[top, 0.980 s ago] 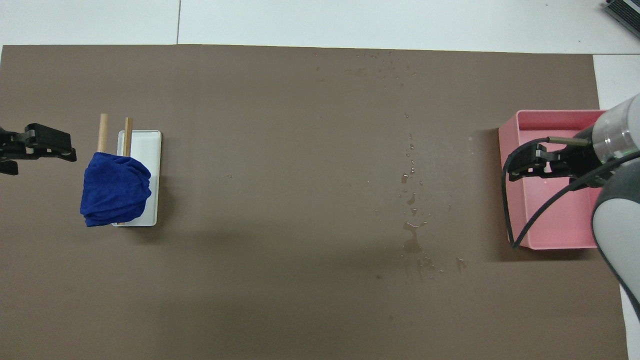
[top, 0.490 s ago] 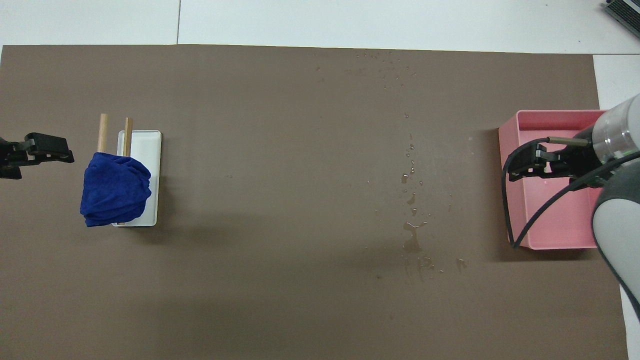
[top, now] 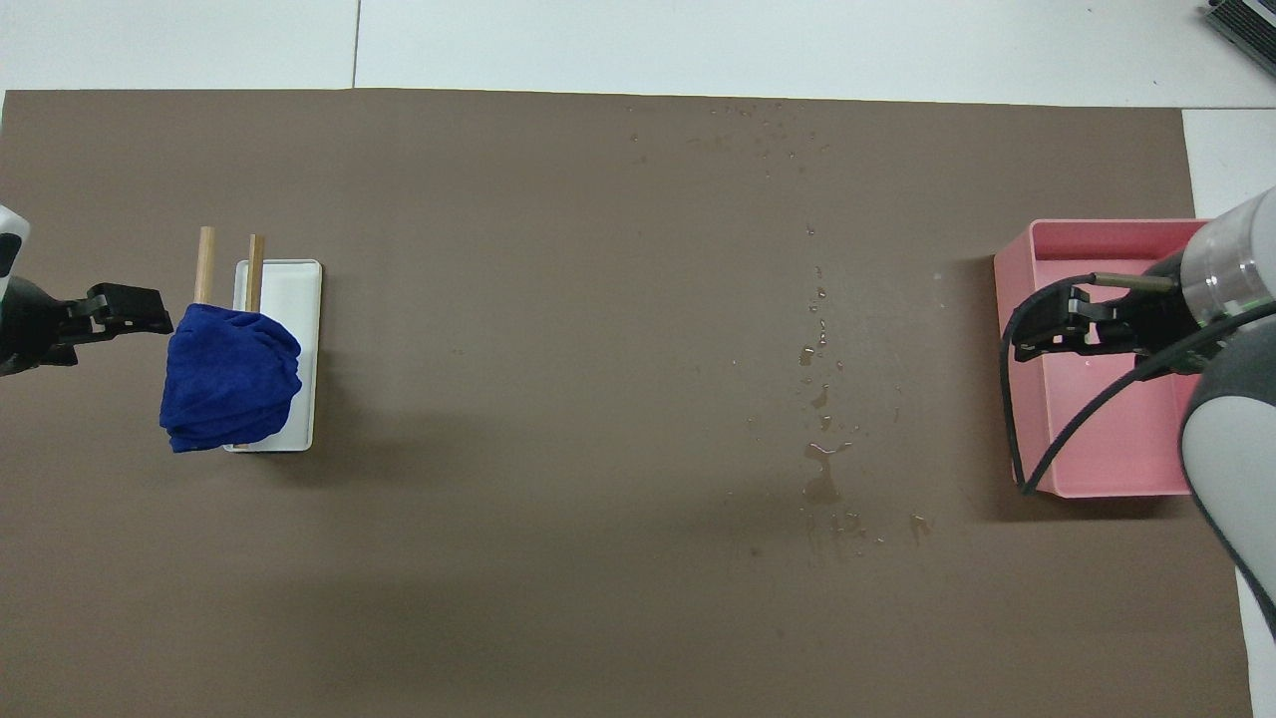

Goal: Wipe water with towel using both arms

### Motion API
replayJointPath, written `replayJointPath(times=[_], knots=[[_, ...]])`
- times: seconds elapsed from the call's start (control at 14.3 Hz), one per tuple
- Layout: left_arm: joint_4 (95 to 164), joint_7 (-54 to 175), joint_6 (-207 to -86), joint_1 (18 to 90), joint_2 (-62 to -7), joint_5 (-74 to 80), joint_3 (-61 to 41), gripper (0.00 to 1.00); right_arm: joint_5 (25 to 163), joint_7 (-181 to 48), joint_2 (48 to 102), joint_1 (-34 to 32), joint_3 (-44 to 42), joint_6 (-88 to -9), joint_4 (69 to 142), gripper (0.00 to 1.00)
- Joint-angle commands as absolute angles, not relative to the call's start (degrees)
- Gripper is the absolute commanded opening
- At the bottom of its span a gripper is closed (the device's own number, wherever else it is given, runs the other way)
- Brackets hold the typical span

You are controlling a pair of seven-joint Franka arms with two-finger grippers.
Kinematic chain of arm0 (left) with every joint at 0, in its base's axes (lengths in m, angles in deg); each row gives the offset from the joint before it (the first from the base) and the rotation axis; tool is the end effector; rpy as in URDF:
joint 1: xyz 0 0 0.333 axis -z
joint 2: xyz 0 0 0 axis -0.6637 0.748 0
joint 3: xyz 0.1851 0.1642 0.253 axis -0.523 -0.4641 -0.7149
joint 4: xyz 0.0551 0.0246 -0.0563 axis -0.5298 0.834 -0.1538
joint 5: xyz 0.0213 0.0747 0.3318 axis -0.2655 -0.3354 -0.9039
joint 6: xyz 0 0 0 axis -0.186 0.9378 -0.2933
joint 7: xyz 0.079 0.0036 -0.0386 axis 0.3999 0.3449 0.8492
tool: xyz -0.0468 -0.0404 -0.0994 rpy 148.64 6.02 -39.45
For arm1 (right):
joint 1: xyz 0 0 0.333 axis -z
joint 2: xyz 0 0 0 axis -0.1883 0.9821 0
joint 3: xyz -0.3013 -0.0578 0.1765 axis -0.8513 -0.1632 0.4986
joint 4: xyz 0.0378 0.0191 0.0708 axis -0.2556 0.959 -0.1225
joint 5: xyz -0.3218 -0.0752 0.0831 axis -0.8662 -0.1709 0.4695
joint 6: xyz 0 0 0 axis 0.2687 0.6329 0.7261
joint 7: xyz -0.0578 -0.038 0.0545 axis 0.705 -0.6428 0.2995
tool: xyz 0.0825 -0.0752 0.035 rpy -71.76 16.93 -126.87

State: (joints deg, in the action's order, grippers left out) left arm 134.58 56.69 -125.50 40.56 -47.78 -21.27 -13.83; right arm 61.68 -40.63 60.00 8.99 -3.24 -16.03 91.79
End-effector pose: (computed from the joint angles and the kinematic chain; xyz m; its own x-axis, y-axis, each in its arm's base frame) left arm 0.4984 0.0178 0.5403 0.9636 0.2497 0.0959 0.2472 -0.9683 0.0370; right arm 0.4871 0.0540 0.6469 0.9790 -0.1908 -0.0722 -0.1872 -0.9809 0.0527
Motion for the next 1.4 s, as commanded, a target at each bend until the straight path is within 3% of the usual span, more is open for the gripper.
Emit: replayJointPath(times=[0.0,0.42,0.56,0.7,0.77,0.98,1.33], knots=[[139.17,56.49,-131.10,40.88,-47.26,-21.16,-13.94,1.00,61.54,-41.87,60.27,10.06,-2.59,-15.14,91.13,1.00],[143.40,57.10,-136.83,41.15,-46.12,-21.16,-13.85,0.97,61.54,-41.87,60.27,10.06,-2.59,-15.14,91.13,1.00],[143.31,58.75,-136.31,41.23,-46.12,-21.16,-13.76,0.58,61.54,-41.87,60.27,10.06,-2.59,-15.14,91.13,1.00],[143.23,61.31,-135.17,42.11,-46.12,-21.16,-13.76,0.11,61.54,-41.87,60.27,10.06,-2.59,-15.14,91.13,1.00],[142.88,62.27,-134.64,42.37,-46.12,-21.16,-13.76,0.00,61.54,-41.87,60.27,10.06,-2.59,-15.14,91.13,1.00],[139.29,66.14,-130.53,43.08,-44.81,-21.07,-13.76,0.00,61.54,-41.87,60.27,10.06,-2.59,-15.14,91.13,1.00],[124.35,66.41,-115.06,43.34,-41.55,-20.98,-13.85,0.00,61.54,-41.87,60.27,10.06,-2.59,-15.14,91.13,1.00]])
